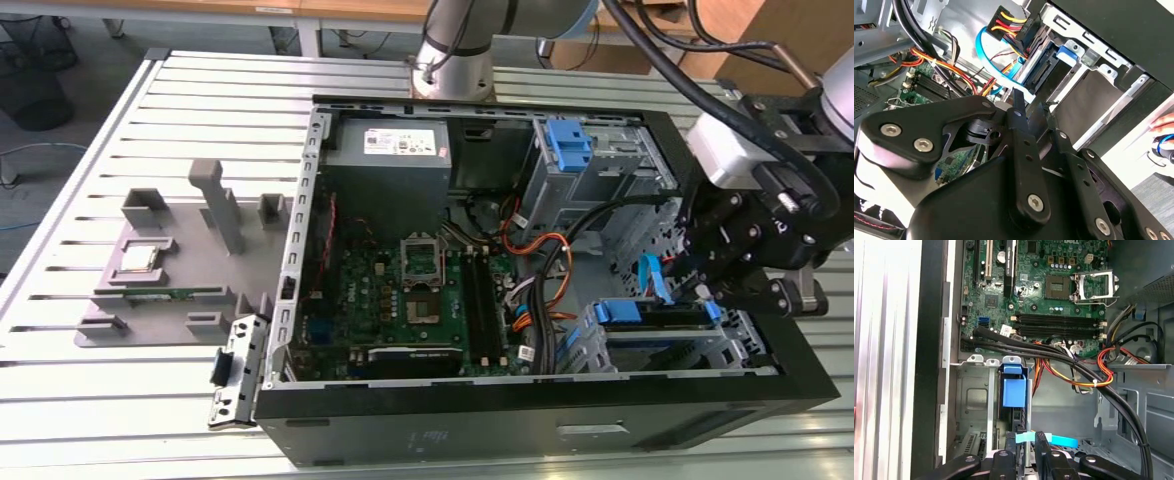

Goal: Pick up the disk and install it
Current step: 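Insert the first disk wire, then insert the second disk wire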

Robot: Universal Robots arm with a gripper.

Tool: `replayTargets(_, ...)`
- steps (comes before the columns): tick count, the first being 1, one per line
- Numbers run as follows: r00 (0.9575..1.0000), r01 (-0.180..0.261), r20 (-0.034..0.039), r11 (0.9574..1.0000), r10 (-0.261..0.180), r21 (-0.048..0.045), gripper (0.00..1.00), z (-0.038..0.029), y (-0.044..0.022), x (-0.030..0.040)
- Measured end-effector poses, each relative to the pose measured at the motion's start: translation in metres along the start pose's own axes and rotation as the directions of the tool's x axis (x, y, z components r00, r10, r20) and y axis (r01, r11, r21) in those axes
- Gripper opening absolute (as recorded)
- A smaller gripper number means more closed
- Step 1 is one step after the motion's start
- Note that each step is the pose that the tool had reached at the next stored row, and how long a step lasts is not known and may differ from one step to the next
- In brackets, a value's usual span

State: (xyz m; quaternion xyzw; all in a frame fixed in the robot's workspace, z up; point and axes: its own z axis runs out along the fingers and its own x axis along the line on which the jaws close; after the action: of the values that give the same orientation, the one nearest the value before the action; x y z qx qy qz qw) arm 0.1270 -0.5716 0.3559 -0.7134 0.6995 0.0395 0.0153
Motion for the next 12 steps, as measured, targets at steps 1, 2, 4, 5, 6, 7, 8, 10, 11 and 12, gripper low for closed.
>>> replayTargets(1, 1.0000, 0.000, 0.0000, 1.0000, 0.000, 0.0000, 0.30, -0.0014, 0.0000, -0.0001)
replayTargets(2, 1.0000, 0.000, 0.0001, 1.0000, 0.000, 0.0000, 0.30, -0.0030, 0.0001, -0.0002)
replayTargets(4, 1.0000, 0.000, 0.0003, 1.0000, 0.000, 0.0000, 0.30, -0.0047, 0.0001, -0.0004)
replayTargets(5, 1.0000, 0.000, 0.0003, 1.0000, 0.000, 0.0000, 0.30, -0.0047, 0.0001, -0.0004)
replayTargets(6, 1.0000, 0.000, 0.0003, 1.0000, 0.000, 0.0000, 0.30, -0.0047, 0.0001, -0.0004)
replayTargets(7, 1.0000, 0.000, 0.0002, 1.0000, 0.000, 0.0000, 0.30, -0.0047, 0.0001, -0.0004)
replayTargets(8, 1.0000, 0.000, 0.0000, 1.0000, 0.000, 0.0000, 0.30, -0.0048, -0.0001, -0.0004)
replayTargets(10, 1.0000, 0.000, 0.0001, 1.0000, 0.000, 0.0000, 0.30, -0.0048, -0.0003, -0.0004)
replayTargets(11, 1.0000, 0.000, 0.0001, 1.0000, 0.000, 0.0000, 0.30, -0.0048, -0.0003, -0.0004)
replayTargets(12, 1.0000, 0.000, 0.0001, 1.0000, 0.000, 0.0000, 0.30, -0.0050, -0.0003, -0.0004)
